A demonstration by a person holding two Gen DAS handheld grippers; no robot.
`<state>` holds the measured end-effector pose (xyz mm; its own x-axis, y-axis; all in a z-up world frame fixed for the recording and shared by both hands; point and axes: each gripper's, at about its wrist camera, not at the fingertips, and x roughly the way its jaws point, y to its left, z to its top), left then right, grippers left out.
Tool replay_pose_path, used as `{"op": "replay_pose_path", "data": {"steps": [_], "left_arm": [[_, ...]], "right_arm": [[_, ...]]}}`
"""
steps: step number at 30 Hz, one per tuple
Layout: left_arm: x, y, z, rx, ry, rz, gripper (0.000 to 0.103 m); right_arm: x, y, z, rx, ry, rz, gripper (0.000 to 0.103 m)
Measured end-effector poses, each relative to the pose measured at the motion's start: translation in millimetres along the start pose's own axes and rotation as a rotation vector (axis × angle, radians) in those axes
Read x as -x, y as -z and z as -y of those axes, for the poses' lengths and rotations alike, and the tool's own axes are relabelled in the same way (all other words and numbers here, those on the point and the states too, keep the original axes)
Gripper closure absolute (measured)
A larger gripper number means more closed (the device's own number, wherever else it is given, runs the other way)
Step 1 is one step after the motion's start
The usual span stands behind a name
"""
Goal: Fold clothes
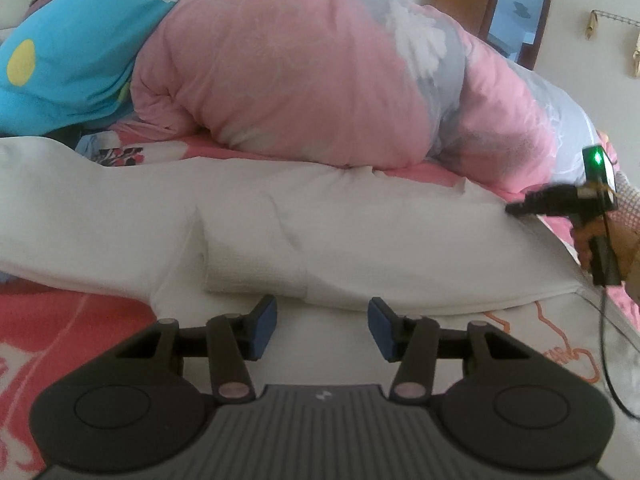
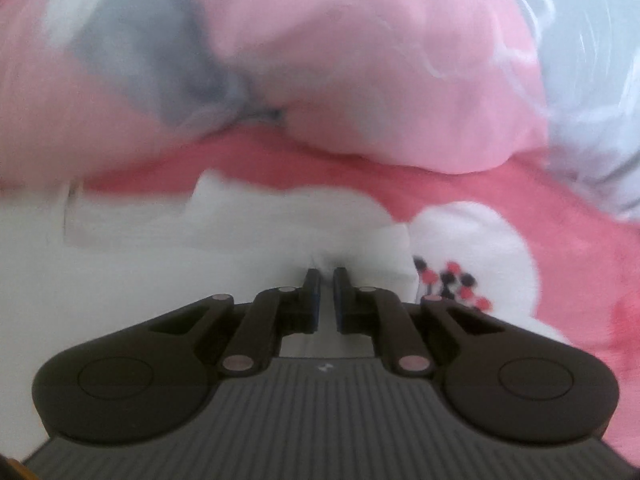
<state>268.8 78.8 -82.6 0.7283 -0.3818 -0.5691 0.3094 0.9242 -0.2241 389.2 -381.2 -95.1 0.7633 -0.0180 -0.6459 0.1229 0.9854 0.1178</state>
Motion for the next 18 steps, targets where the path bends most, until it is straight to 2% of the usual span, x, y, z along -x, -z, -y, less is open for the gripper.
{"op": "replay_pose_path", "data": {"steps": [4, 8, 13, 16, 18], "left_arm": [[8, -1, 2, -0.008, 0.005, 0.041, 0.052], [23, -5, 5, -0.016, 0.003, 0.102, 0.052], [30, -7, 14, -0.051, 0.018, 0.163, 0.05], [22, -6, 21, -0.085, 0.005, 0.149, 0.05], [14, -4, 21, -0.088, -0.003, 0.116, 0.05]], "right_arm": [[17, -15, 21, -0.15, -0.025, 0.078, 0.096], [57, -11, 35, -0.155, -0.043, 0.07, 0.096], [92, 15, 33, -0.064, -0.09, -0.008, 0.095], [101, 31, 31, -0.023, -0.104, -0.053, 0.095], [100, 40, 35, -0.054, -0.089, -0.067, 0.095]]}}
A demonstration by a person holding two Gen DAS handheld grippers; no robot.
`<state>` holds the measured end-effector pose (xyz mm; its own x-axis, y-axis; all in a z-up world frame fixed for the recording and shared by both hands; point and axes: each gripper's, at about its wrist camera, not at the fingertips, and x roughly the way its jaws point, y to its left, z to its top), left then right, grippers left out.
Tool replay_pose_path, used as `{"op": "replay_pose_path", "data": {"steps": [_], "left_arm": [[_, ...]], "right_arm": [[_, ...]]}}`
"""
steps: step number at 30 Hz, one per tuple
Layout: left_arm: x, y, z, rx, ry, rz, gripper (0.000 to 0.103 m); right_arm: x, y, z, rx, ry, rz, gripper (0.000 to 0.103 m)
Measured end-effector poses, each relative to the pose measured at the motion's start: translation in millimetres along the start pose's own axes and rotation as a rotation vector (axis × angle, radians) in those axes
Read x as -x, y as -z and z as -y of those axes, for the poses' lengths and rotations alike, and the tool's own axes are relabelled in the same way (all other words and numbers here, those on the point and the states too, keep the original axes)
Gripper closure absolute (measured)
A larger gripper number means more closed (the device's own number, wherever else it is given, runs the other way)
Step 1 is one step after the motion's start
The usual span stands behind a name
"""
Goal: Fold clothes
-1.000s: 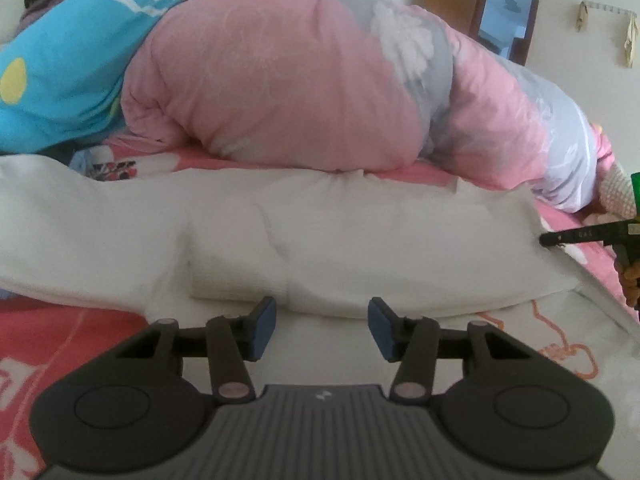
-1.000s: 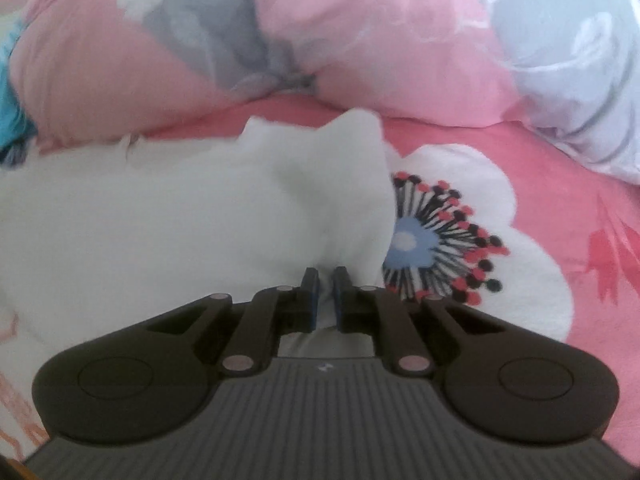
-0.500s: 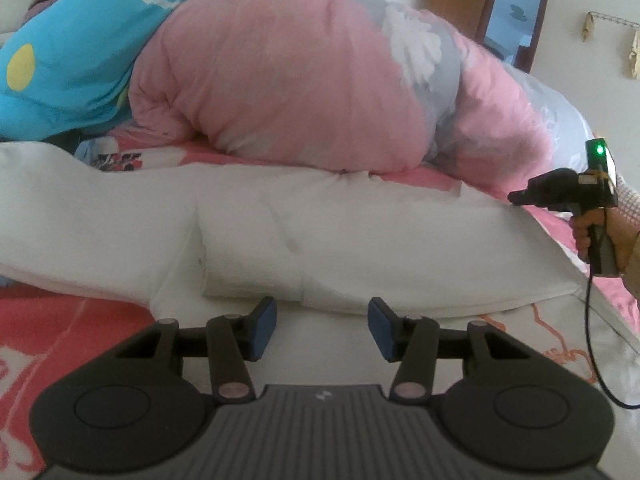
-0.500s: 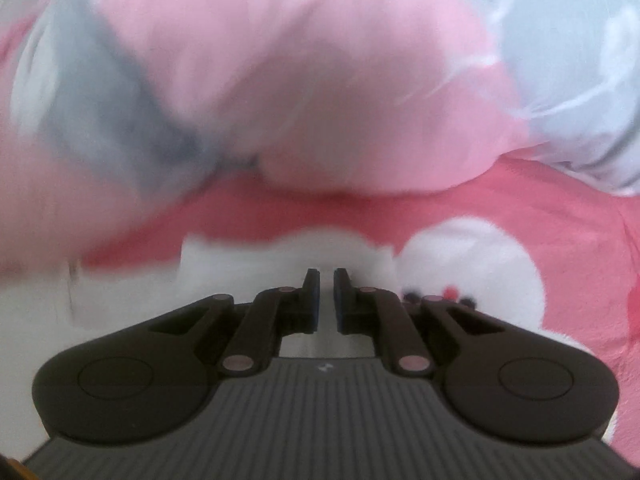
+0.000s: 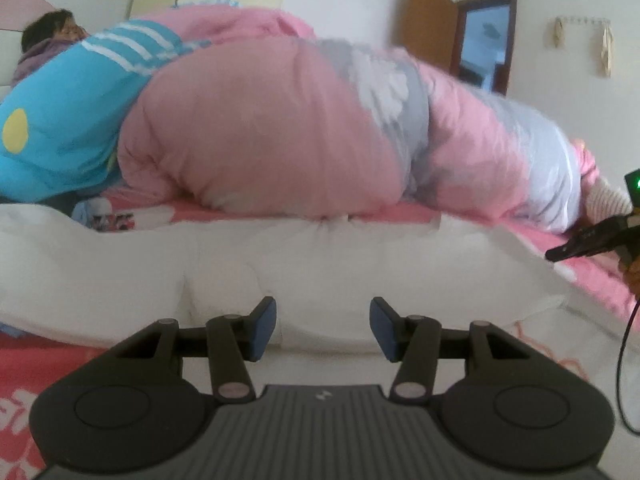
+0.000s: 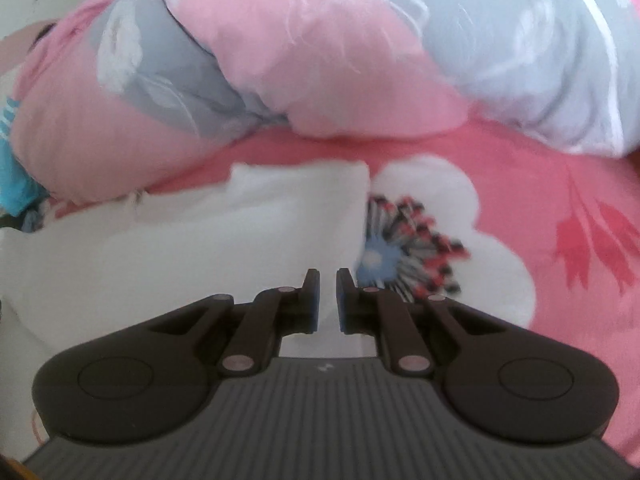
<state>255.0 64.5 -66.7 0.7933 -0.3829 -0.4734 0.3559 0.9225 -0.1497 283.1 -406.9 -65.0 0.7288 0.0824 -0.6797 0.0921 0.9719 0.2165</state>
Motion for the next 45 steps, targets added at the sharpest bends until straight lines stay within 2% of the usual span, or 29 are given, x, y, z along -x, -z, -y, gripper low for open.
{"op": "replay_pose_path", "data": {"steps": [3, 7, 15, 17, 21, 24, 26, 28, 32, 39, 42, 45], "left_arm": [[-5, 2, -4, 0.022, -0.004, -0.026, 0.05], [-9, 5, -9, 0.046, -0.006, -0.044, 0.05], [-18, 7, -17, 0.087, -0.007, -0.085, 0.051], [-20, 8, -19, 0.104, -0.004, -0.093, 0.051], [-20, 9, -19, 0.103, -0.005, -0.093, 0.051], [-21, 9, -18, 0.096, -0.007, -0.098, 0.051], [-22, 9, -18, 0.093, -0.008, -0.1, 0.051], [-21, 10, -19, 0.096, -0.007, -0.099, 0.051], [-22, 10, -18, 0.094, -0.011, -0.099, 0.051], [-22, 10, -19, 0.096, -0.01, -0.096, 0.051], [-22, 10, -19, 0.092, -0.012, -0.097, 0.051], [-22, 11, -19, 0.091, -0.013, -0.096, 0.051]], "right_arm": [[-3, 11, 12, -0.067, -0.002, -0.03, 0.094], [-3, 23, 18, -0.071, -0.005, -0.077, 0.093], [4, 29, 33, -0.178, -0.078, -0.082, 0.093], [5, 31, 39, -0.214, -0.098, -0.077, 0.091], [5, 36, 46, -0.259, -0.142, -0.081, 0.074], [5, 40, 45, -0.246, -0.149, -0.08, 0.074], [4, 42, 42, -0.231, -0.14, -0.07, 0.076], [5, 44, 38, -0.214, -0.149, -0.054, 0.101], [17, 51, 37, -0.23, -0.157, 0.036, 0.102], [13, 71, 69, -0.474, -0.126, 0.076, 0.101], [26, 63, 62, -0.412, -0.04, 0.141, 0.098], [30, 51, 48, -0.316, -0.064, 0.162, 0.098]]}}
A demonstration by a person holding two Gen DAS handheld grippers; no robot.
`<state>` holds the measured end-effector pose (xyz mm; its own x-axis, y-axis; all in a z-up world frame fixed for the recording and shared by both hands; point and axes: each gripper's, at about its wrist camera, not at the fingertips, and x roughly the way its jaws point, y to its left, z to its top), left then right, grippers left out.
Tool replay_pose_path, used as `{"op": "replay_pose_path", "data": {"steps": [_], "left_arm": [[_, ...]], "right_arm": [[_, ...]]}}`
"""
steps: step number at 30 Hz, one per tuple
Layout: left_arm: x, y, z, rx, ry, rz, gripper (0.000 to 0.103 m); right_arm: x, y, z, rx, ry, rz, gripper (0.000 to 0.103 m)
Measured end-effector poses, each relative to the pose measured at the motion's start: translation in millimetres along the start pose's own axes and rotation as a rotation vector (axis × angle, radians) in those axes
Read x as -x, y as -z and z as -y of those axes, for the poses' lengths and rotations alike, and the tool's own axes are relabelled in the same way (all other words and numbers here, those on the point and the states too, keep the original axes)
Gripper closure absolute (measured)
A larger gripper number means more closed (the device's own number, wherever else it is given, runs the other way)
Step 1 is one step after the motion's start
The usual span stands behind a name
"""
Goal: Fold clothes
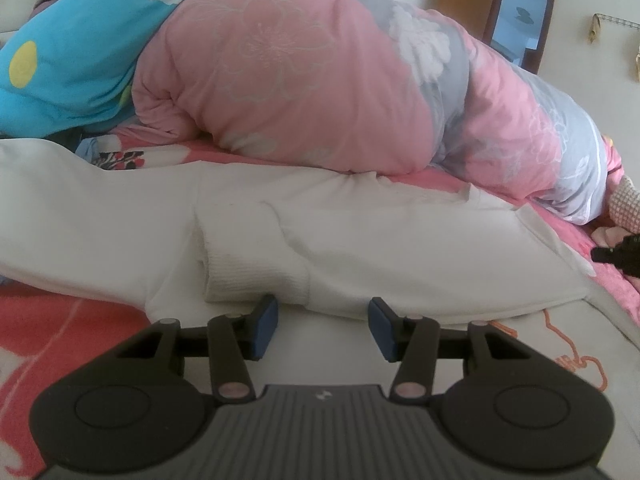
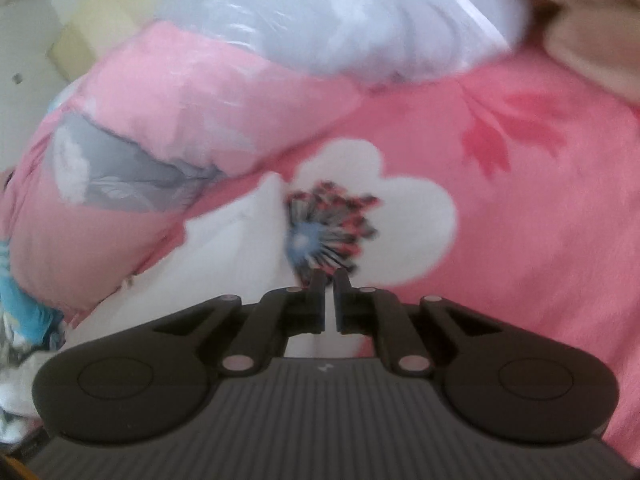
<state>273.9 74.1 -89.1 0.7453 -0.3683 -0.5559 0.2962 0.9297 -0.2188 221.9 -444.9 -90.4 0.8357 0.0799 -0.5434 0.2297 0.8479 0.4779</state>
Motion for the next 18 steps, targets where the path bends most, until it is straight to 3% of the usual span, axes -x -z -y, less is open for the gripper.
{"op": "replay_pose_path", "data": {"steps": [3, 5, 6, 11, 16, 18], "left_arm": [[0, 0, -1, 0.002, 0.001, 0.001, 0.051], [0, 0, -1, 0.004, 0.001, 0.001, 0.051], [0, 0, -1, 0.004, 0.001, 0.002, 0.051], [-1, 0, 0, 0.001, -0.003, 0.0, 0.051], [-1, 0, -1, 0.002, -0.001, 0.0, 0.051], [-1, 0, -1, 0.004, 0.001, 0.0, 0.051]], "right_arm": [[-14, 1, -21, 0.098, -0.068, -0.052, 0.098], [-33, 3, -21, 0.101, -0.069, -0.126, 0.099], [-42, 4, -16, 0.097, -0.029, -0.149, 0.103], [-35, -18, 6, -0.01, 0.068, -0.04, 0.098], [-51, -29, -24, 0.042, -0.081, -0.053, 0.098], [-79, -29, -25, 0.049, -0.047, -0.115, 0.099]]}}
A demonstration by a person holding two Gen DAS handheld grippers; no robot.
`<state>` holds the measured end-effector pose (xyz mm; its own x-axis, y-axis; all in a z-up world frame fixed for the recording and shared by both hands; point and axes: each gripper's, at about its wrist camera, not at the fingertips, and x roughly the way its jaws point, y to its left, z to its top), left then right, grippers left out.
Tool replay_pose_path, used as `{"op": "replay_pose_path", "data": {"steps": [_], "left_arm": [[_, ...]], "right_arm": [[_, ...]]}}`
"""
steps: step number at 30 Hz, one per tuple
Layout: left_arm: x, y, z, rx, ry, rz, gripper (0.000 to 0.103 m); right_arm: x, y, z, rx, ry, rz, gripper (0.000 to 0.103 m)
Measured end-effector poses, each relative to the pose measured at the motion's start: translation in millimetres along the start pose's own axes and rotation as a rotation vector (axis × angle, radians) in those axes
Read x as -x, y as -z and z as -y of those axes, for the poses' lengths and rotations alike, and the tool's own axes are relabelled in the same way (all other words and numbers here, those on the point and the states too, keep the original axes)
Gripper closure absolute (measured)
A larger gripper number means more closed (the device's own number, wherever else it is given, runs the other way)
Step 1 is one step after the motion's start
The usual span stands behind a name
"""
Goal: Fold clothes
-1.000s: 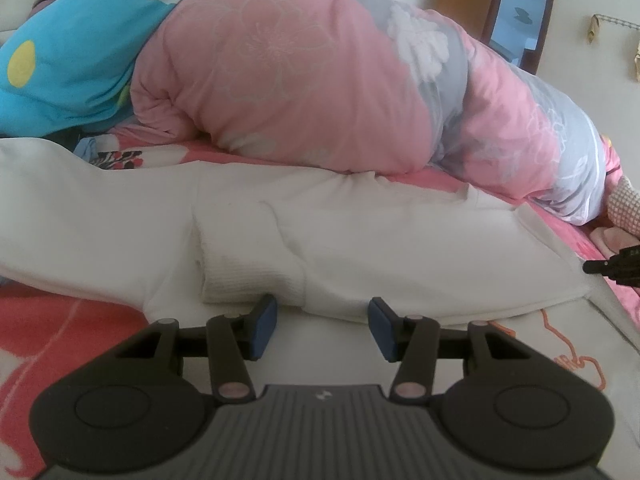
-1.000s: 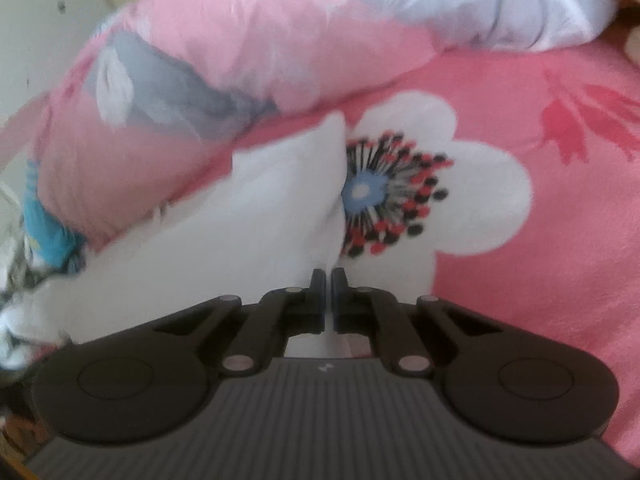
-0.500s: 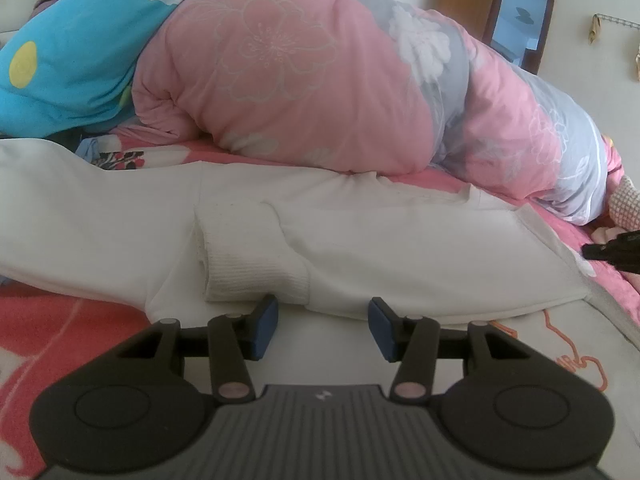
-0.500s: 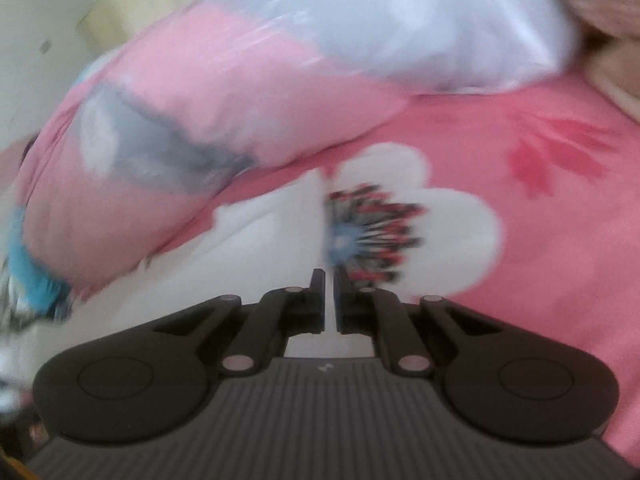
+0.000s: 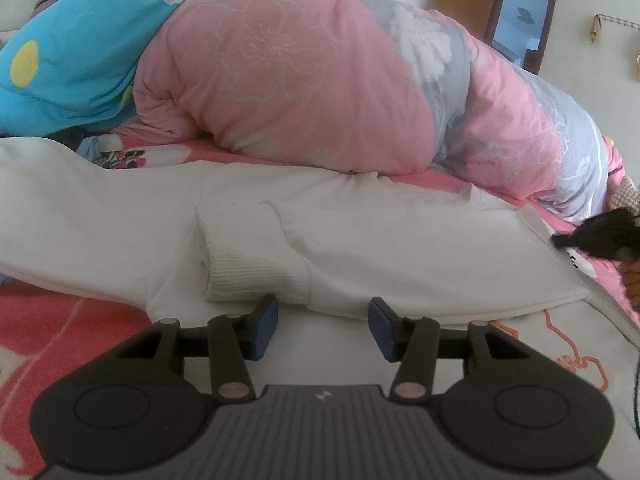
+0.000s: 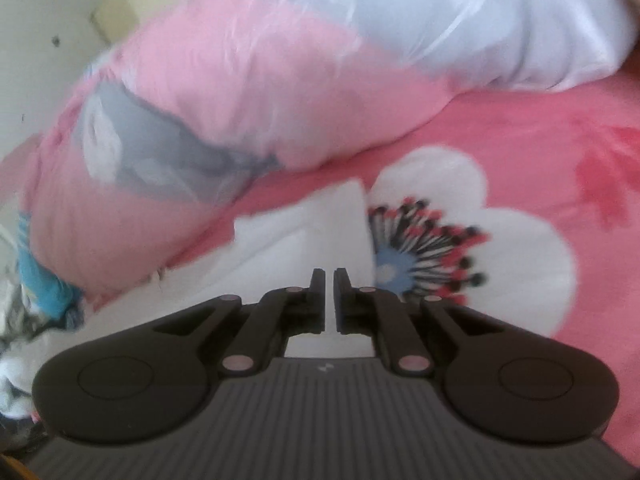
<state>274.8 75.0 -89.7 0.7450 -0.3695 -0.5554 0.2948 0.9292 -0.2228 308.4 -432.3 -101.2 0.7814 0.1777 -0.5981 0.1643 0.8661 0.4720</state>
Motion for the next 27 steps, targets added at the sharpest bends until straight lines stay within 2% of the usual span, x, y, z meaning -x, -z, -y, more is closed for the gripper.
{"op": "replay_pose_path", "data": {"steps": [1, 3, 4, 5, 8, 11, 14, 15, 17, 19, 21, 23, 27], "left_arm": [[0, 0, 0, 0.001, 0.0, 0.0, 0.051], [0, 0, -1, 0.002, 0.0, 0.0, 0.051], [0, 0, -1, 0.003, 0.0, -0.001, 0.051], [-1, 0, -1, 0.002, -0.001, -0.001, 0.051], [0, 1, 0, -0.003, -0.004, -0.001, 0.051], [0, 1, 0, -0.001, -0.003, 0.0, 0.051], [1, 1, -1, 0.001, 0.0, 0.0, 0.051], [1, 1, -1, 0.002, 0.001, 0.0, 0.051], [1, 1, -2, 0.005, 0.002, 0.001, 0.051], [1, 2, -2, 0.006, 0.002, 0.001, 0.051], [1, 2, -1, 0.004, 0.0, 0.0, 0.051], [1, 2, 0, 0.0, -0.003, 0.0, 0.051], [2, 2, -1, 0.001, -0.003, 0.001, 0.051]], "right_arm": [[-11, -1, 5, -0.007, 0.043, -0.02, 0.103], [-15, -6, 13, -0.043, 0.078, 0.026, 0.103], [-14, -10, 13, -0.043, 0.135, 0.055, 0.097], [-11, -15, 10, -0.024, 0.184, 0.079, 0.097], [-1, -24, -3, -0.006, 0.109, 0.11, 0.098], [-10, -30, -19, 0.035, 0.045, 0.081, 0.098], [-42, -34, -26, 0.031, 0.046, 0.006, 0.098], [-54, -37, -22, 0.012, 0.071, -0.016, 0.102], [-62, -42, -9, -0.048, 0.086, 0.021, 0.103], [-55, -47, -9, -0.072, 0.135, 0.09, 0.103], [-43, -49, -20, -0.026, 0.15, 0.132, 0.098], [-34, -47, -36, 0.031, 0.101, 0.127, 0.098], [-48, -38, -66, 0.122, 0.016, 0.038, 0.098]]}}
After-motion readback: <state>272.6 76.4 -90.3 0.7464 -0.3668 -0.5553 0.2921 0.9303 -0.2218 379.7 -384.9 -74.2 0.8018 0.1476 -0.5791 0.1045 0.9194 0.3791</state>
